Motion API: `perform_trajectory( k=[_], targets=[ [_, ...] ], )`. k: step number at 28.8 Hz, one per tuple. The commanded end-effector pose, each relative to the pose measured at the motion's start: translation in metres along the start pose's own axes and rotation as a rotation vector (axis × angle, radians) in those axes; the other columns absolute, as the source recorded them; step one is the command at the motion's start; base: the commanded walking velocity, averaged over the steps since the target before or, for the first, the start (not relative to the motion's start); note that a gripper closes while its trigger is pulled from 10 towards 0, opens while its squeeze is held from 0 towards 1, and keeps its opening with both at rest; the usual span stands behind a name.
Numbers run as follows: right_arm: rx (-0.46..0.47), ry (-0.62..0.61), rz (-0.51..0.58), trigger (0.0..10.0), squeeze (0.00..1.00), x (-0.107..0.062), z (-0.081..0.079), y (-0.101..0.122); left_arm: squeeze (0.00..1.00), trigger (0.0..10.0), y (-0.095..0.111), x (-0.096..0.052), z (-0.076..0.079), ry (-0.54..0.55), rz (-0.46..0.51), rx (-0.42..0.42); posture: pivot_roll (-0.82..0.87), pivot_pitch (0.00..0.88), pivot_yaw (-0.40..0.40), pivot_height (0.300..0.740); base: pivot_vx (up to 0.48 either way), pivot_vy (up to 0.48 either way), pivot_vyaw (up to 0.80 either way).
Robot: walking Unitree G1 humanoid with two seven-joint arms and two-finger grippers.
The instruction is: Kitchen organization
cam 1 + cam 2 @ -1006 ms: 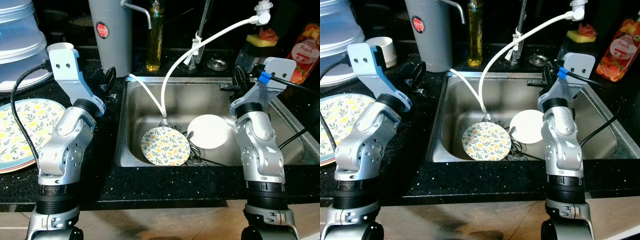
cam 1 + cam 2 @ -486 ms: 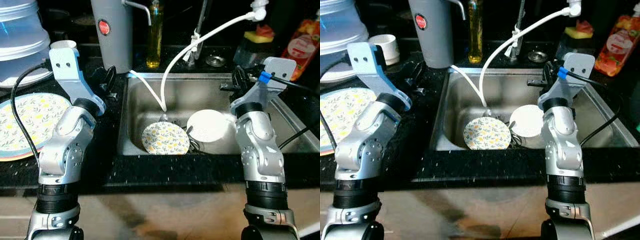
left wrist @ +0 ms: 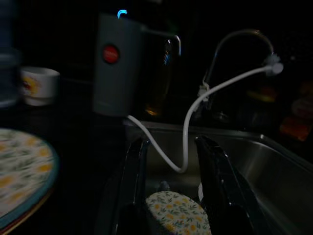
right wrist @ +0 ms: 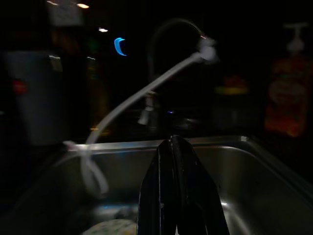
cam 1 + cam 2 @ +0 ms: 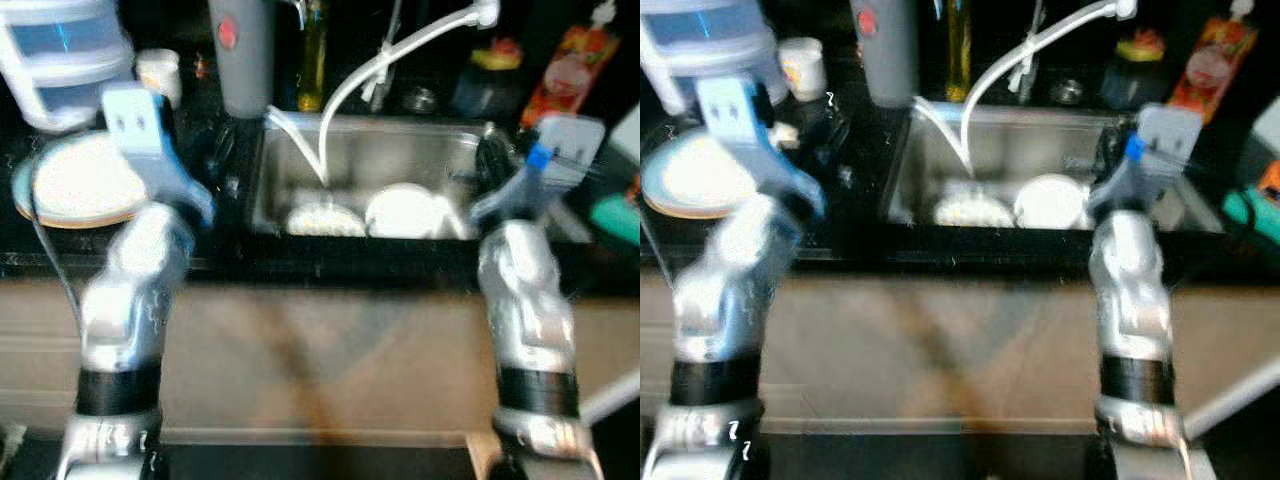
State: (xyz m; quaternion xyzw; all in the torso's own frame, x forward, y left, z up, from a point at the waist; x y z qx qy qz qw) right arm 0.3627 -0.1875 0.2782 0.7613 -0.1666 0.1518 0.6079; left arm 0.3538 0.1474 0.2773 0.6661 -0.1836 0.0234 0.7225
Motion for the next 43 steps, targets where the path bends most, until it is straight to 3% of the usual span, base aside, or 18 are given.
perform_trajectory(
  k=[1, 43],
  targets=[
    [-0.004, -0.002, 0.003, 10.0, 0.0, -0.0004, 0.0008, 0.0008, 0.0, 10.0, 0.0004, 0.0003, 0.0007, -0.005, -0.001, 0.01, 0.09, 0.012, -0.003, 0.74, -0.244, 0.0, 0.0],
    [-0.004, -0.006, 0.005, 10.0, 0.0, -0.0018, 0.0009, 0.0007, 0.0, 10.0, -0.0046, 0.0014, -0.0031, 0.023, -0.032, 0.002, 0.09, 0.02, 0.001, 0.74, -0.006, 0.0, 0.0]
  ],
)
Point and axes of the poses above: a point about 5 cm out from each wrist's last joint towards the gripper, its own x axis pointing out of the wrist towards the gripper, its own y axis along the axis of the wrist's last joint, z = x × y, the point moved 3 cm from there along x, pointing out of the wrist towards the gripper, and after that the axes turned 8 degrees about x, right-handed, at the moved point
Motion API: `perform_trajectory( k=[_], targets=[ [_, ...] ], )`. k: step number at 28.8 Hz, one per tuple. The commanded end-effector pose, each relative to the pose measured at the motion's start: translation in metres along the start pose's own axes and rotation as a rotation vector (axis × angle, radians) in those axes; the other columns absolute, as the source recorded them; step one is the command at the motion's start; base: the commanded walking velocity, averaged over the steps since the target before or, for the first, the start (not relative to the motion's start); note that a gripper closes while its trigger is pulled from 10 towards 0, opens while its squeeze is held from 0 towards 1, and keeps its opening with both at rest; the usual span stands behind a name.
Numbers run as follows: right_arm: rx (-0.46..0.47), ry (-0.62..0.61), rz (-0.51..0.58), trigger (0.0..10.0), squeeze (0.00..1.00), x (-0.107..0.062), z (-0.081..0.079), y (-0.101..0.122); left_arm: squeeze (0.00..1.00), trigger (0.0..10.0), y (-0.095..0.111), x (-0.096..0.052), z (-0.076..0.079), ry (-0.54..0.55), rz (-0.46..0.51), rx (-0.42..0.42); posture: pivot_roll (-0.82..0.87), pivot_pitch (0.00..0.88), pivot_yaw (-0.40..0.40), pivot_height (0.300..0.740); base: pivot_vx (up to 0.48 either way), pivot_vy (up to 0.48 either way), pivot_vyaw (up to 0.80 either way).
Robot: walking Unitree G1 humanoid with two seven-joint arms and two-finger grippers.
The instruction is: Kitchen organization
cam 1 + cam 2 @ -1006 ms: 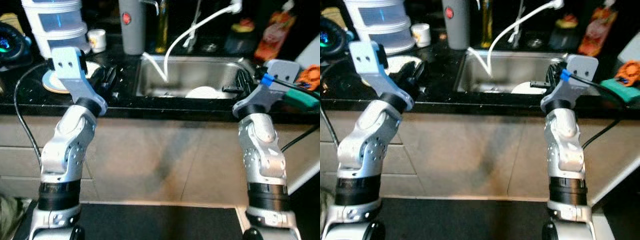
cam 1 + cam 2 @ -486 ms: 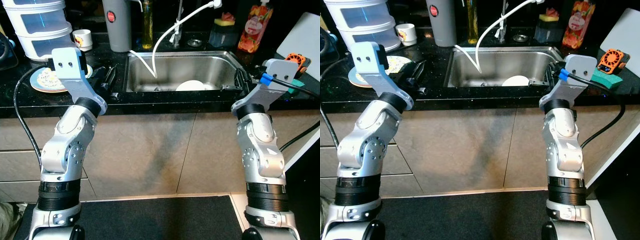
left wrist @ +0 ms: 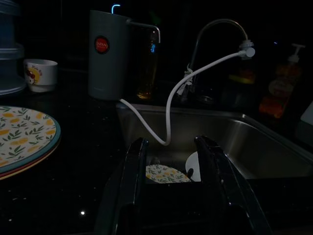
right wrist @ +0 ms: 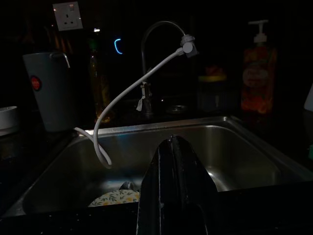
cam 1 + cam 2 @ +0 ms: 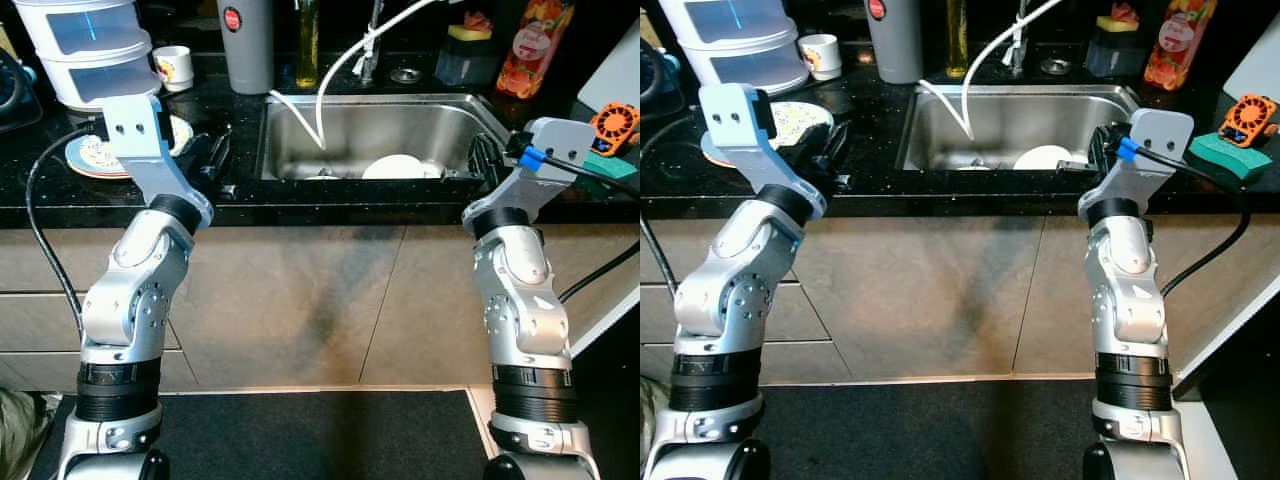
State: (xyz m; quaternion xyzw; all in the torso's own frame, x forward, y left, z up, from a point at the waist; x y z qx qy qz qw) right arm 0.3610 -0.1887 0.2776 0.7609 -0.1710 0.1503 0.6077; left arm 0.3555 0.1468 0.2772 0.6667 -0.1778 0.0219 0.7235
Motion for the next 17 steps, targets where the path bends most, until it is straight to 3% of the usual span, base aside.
perform_trajectory(
  k=[1, 5, 17],
  targets=[
    [-0.002, 0.002, 0.0, 10.0, 0.0, 0.0, -0.0004, 0.0003, 0.0, 10.0, -0.004, -0.0002, -0.0035, 0.018, -0.023, 0.002, 0.09, 0.02, 0.001, 0.74, 0.0, 0.0, 0.0],
    [-0.002, 0.003, 0.0, 10.0, 0.0, 0.0003, -0.0004, 0.0001, 0.0, 10.0, -0.005, 0.0001, -0.0043, 0.023, -0.028, -0.005, 0.09, 0.016, -0.002, 0.74, 0.0, 0.062, 0.0],
    [-0.002, 0.007, 0.0, 10.0, 0.0, 0.0008, -0.001, 0.0, 0.0, 10.0, -0.0061, 0.0002, -0.0072, 0.031, -0.032, -0.008, 0.1, 0.013, -0.002, 0.74, 0.0, 0.48, 0.0]
  ],
)
Point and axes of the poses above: a point about 5 cm out from each wrist's last joint towards the gripper, its own x axis pointing out of the wrist towards the gripper, its own y axis along the axis of the wrist's last joint, z = x × y, the point moved 3 cm from there along x, pointing out of the wrist towards the gripper, and after that the axes turned 8 degrees about x, right-handed, at the moved point
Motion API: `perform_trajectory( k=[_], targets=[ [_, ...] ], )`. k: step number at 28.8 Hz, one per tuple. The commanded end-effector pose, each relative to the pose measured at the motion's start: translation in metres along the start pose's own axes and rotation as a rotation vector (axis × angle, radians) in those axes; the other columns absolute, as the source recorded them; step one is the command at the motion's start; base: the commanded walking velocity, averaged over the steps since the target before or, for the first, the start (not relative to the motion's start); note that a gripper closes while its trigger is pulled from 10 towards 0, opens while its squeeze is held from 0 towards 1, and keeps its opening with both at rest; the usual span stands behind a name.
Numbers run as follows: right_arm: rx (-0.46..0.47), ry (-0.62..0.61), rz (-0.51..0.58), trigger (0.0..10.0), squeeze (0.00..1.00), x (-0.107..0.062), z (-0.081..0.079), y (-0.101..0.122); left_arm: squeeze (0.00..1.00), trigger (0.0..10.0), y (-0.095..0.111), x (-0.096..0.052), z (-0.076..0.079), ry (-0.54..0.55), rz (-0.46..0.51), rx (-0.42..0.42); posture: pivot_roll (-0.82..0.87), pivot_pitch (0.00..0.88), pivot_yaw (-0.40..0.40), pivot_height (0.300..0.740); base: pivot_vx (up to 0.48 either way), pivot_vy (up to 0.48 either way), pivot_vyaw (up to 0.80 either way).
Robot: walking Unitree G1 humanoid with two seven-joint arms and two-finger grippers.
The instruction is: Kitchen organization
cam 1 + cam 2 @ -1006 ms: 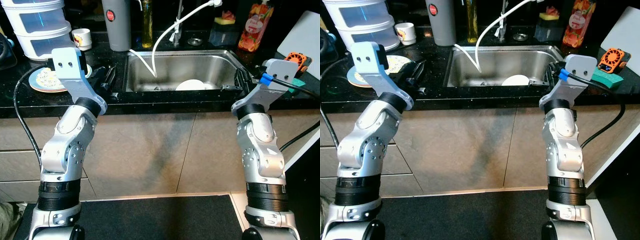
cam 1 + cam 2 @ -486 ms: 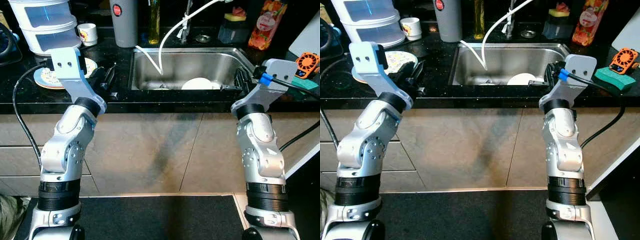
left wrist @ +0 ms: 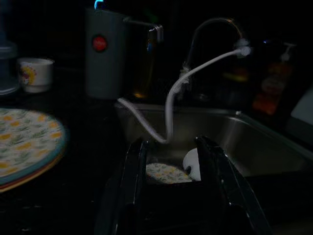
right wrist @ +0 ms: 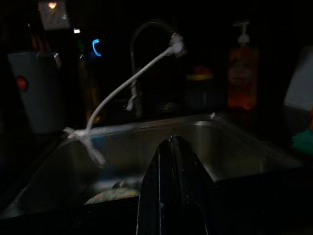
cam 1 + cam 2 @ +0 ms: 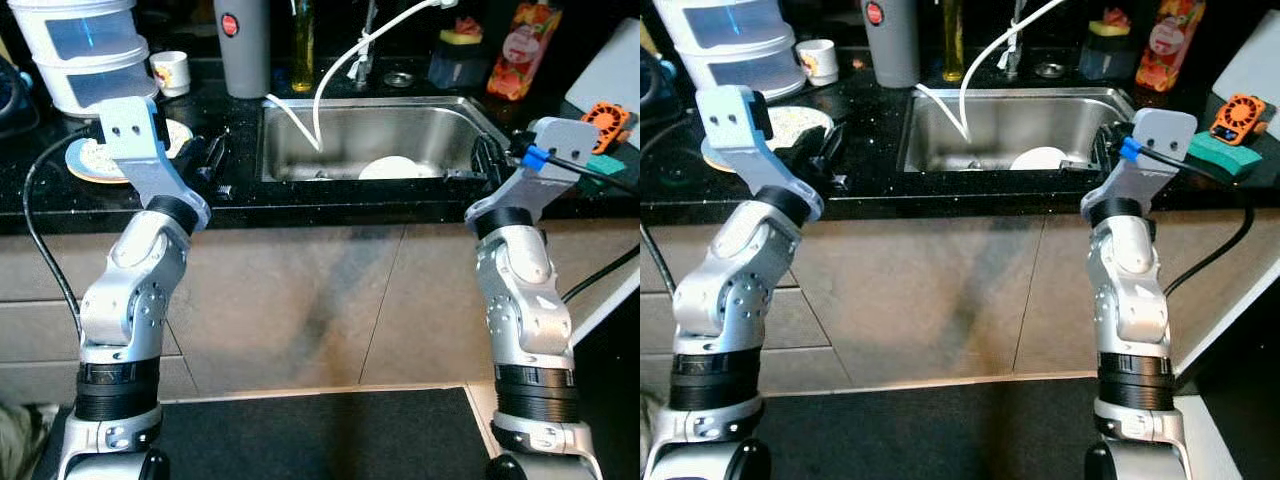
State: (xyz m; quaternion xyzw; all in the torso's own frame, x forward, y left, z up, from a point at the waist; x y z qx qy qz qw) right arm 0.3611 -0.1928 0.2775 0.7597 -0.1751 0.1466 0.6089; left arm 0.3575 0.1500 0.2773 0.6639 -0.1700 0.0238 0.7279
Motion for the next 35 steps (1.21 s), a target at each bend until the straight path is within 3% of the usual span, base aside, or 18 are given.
perform_trajectory(
  k=[1, 11, 18, 35],
  targets=[
    [0.004, 0.016, -0.002, 10.0, 0.0, 0.0003, -0.0051, -0.0007, 0.0, 10.0, -0.0061, -0.001, -0.0038, 0.015, -0.026, 0.002, 0.1, 0.013, -0.001, 0.74, 0.0, 0.48, 0.0],
    [0.003, 0.015, -0.001, 10.0, 0.0, -0.0008, -0.0051, -0.0005, 0.0, 10.0, -0.0077, -0.0008, -0.0034, 0.011, -0.031, 0.005, 0.09, 0.016, 0.001, 0.74, 0.0, 0.361, 0.0],
    [0.004, 0.013, -0.002, 10.0, 0.0, -0.0015, -0.0046, -0.001, 0.0, 10.0, -0.0107, 0.0005, -0.0023, 0.008, -0.053, 0.059, 0.09, 0.018, 0.002, 0.74, 0.0, 0.0, 0.0],
    [0.004, 0.012, 0.0, 10.0, 0.0, -0.0012, -0.0042, -0.0006, 0.0, 10.0, -0.0112, 0.0013, -0.003, 0.015, -0.054, 0.077, 0.09, 0.019, 0.003, 0.74, 0.0, -0.036, 0.0]
  ],
)
Point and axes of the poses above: a point about 5 cm out from each wrist's last joint towards the gripper, its own x axis pointing out of the wrist towards the gripper, its own y axis along the axis of the wrist's last joint, z = x × y, the point moved 3 cm from there along x, pointing out of the wrist towards the gripper, and after that the axes turned 8 degrees about x, right-handed, at the moved point
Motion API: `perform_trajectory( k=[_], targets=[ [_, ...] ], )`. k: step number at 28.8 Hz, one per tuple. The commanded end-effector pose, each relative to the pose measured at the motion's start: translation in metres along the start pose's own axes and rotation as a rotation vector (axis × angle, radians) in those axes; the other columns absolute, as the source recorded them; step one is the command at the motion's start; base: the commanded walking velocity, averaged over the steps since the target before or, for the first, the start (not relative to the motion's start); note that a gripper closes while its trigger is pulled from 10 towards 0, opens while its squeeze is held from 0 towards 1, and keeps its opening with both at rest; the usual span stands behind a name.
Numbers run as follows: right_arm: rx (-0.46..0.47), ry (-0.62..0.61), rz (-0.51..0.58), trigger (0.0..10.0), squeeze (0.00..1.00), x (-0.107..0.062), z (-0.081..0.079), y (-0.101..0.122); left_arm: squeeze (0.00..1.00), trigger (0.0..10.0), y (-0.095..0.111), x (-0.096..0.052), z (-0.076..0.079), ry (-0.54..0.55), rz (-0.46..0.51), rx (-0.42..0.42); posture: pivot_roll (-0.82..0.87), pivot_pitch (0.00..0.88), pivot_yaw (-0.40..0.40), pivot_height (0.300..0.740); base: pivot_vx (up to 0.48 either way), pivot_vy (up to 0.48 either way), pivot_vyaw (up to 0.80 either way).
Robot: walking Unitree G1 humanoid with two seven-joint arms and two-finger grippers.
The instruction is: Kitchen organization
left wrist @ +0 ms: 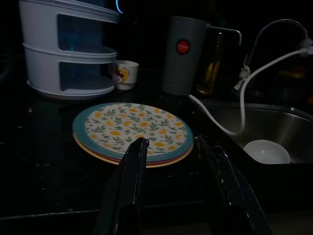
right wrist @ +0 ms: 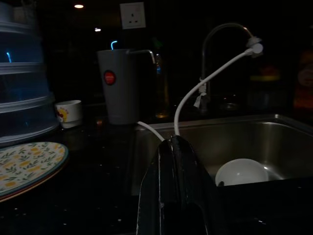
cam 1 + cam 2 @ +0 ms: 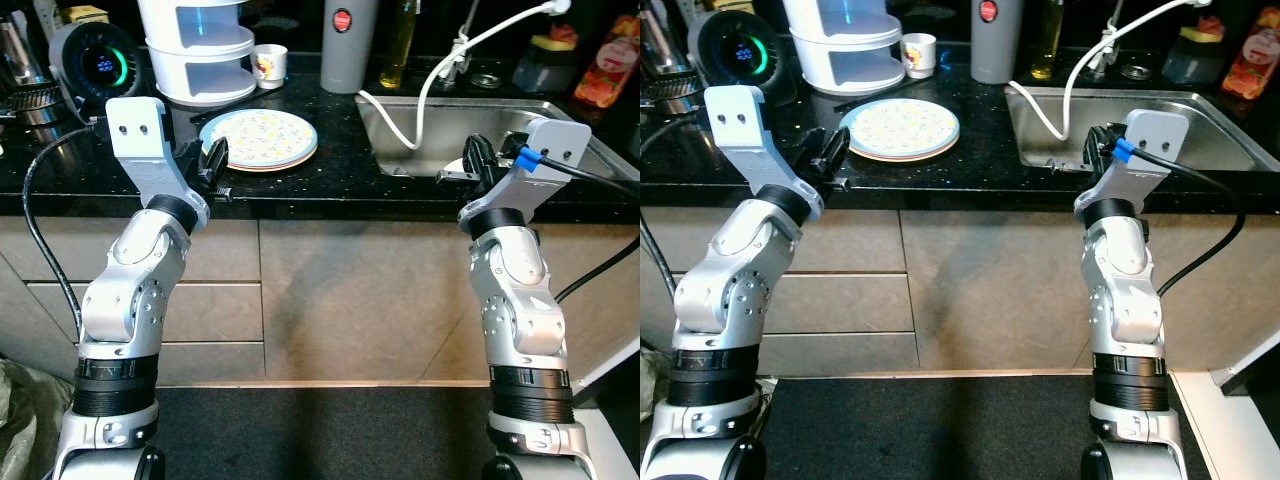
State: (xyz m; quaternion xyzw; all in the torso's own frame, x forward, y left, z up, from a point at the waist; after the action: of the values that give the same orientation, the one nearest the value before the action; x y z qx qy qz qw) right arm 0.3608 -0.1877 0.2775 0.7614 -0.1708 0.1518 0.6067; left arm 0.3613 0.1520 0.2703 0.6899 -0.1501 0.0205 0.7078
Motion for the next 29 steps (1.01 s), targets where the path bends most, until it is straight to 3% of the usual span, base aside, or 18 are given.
perform_trajectory(
  k=[1, 11, 24, 29],
  targets=[
    [-0.005, 0.0, -0.001, 10.0, 0.0, 0.0, 0.001, 0.0, 0.0, 10.0, -0.004, 0.0, 0.0, 0.0, -0.016, 0.014, 0.09, 0.021, 0.002, 0.74, 0.0, -0.42, 0.0],
    [-0.006, 0.0, -0.002, 10.0, 0.0, -0.001, 0.001, 0.001, 0.0, 10.0, -0.005, 0.0, 0.0, 0.007, -0.019, 0.006, 0.09, 0.023, 0.001, 0.74, 0.0, -0.357, 0.0],
    [-0.006, 0.001, -0.002, 10.0, 0.0, -0.001, 0.0, 0.001, 0.0, 10.0, -0.004, -0.001, -0.002, 0.01, -0.025, -0.011, 0.09, 0.028, 0.0, 0.74, 0.0, 0.0, 0.0],
    [-0.012, 0.005, -0.006, 10.0, 0.0, -0.001, 0.0, 0.0, 0.0, 10.0, -0.009, -0.001, -0.012, 0.031, -0.087, 0.065, 0.1, 0.029, 0.0, 0.74, 0.0, 0.0, 0.0]
  ],
)
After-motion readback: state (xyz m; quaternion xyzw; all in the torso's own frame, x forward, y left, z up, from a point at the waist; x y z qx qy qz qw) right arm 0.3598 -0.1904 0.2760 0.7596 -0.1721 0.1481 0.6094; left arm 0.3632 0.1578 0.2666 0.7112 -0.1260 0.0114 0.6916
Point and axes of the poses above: a point about 5 cm out from each wrist's last joint towards the gripper, its own x axis pointing out of the wrist towards the gripper, its own y axis along the axis of the wrist's last joint, z = x × y, the point moved 3 cm from there along x, pointing out of the wrist towards the gripper, and after that the axes turned 8 degrees about x, right-handed, at the moved point
